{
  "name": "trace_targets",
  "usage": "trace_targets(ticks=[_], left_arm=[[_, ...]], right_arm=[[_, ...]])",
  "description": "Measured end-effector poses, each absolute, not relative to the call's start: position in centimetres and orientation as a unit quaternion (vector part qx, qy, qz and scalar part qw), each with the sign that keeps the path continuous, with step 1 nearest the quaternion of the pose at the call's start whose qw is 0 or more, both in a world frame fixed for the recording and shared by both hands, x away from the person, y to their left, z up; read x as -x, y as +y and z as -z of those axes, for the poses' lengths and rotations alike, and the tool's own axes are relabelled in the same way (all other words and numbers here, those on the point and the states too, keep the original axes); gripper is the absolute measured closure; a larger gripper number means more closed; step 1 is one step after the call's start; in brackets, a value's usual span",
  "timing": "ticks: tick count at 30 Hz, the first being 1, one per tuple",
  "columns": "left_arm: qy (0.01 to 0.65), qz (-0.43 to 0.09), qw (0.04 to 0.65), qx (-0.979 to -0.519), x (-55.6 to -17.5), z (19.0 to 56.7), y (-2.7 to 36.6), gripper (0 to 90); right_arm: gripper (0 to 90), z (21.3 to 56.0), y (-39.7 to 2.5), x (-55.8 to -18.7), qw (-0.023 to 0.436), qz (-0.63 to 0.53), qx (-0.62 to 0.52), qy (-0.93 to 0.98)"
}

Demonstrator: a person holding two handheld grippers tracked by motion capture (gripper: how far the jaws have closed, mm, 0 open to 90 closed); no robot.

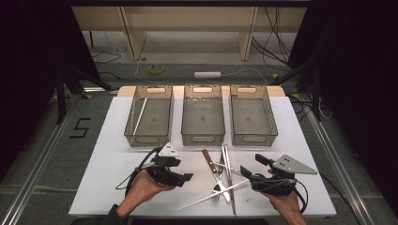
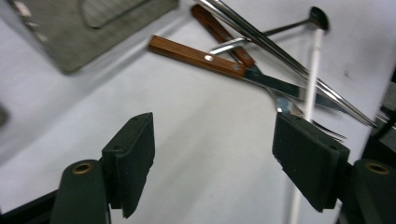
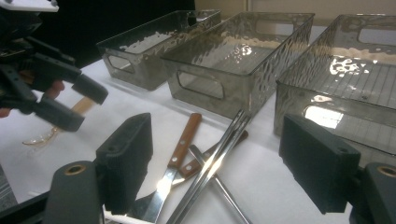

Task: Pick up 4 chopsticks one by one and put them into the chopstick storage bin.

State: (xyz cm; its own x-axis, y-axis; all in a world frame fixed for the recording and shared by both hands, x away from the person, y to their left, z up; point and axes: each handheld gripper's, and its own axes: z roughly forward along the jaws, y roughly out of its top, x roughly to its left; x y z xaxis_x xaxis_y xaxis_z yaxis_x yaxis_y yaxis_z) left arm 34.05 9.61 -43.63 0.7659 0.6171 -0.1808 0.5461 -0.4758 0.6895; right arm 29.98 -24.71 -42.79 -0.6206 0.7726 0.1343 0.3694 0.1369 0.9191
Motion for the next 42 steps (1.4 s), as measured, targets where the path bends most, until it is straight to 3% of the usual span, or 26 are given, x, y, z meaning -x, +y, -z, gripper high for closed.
trace_targets(ticks=[10,19,42], left_arm=[[0.305,-0.015,0.345,-0.888,-32.8,44.7,7.6,37.1],[0.271,-0.002,0.329,-0.905,-32.2,45.3,5.9,51.8],[0.225,0.002,0.284,-0.932,-31.0,46.7,3.2,68.4]], right_arm=[[26.8,42.8,-24.7,-30.0,0.190,-0.526,-0.390,0.731],[26.8,42.8,-24.7,-30.0,0.190,-0.527,-0.390,0.731],[26.8,42.8,-24.6,-30.0,0.190,-0.528,-0.390,0.730]])
